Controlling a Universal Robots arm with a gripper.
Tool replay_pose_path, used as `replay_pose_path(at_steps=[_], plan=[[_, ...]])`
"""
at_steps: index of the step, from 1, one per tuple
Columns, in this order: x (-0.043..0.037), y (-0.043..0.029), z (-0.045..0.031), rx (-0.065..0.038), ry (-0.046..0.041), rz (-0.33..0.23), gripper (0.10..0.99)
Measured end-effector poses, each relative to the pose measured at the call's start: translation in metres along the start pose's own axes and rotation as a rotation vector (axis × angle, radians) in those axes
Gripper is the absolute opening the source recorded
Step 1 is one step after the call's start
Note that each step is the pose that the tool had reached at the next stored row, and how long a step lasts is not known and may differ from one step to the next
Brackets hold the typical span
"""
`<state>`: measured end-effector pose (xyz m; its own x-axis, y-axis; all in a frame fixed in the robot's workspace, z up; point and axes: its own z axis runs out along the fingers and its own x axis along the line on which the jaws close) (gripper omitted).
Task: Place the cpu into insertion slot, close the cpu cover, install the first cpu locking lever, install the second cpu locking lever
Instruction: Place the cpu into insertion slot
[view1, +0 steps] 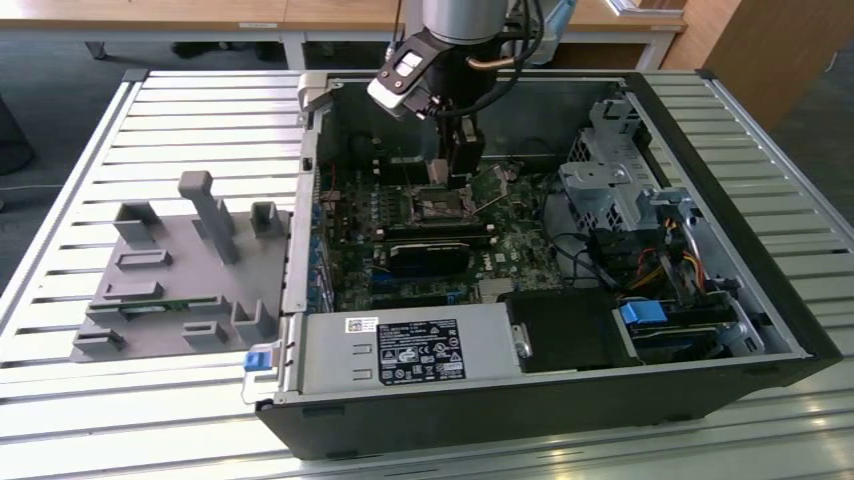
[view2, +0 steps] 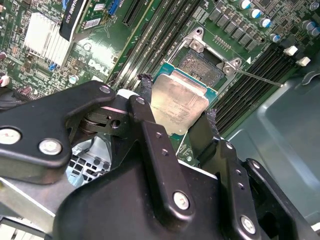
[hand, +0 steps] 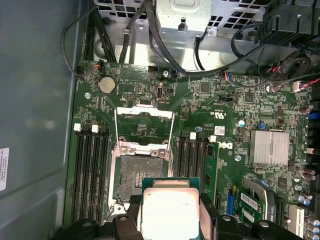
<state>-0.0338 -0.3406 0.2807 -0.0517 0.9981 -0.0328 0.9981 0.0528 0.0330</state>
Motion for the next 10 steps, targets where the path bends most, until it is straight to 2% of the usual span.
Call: replay_pose_path(at_steps=[10], plan=[[0.0011,-0.0002,0.0073,0.0,0.0,0.0,0.541]])
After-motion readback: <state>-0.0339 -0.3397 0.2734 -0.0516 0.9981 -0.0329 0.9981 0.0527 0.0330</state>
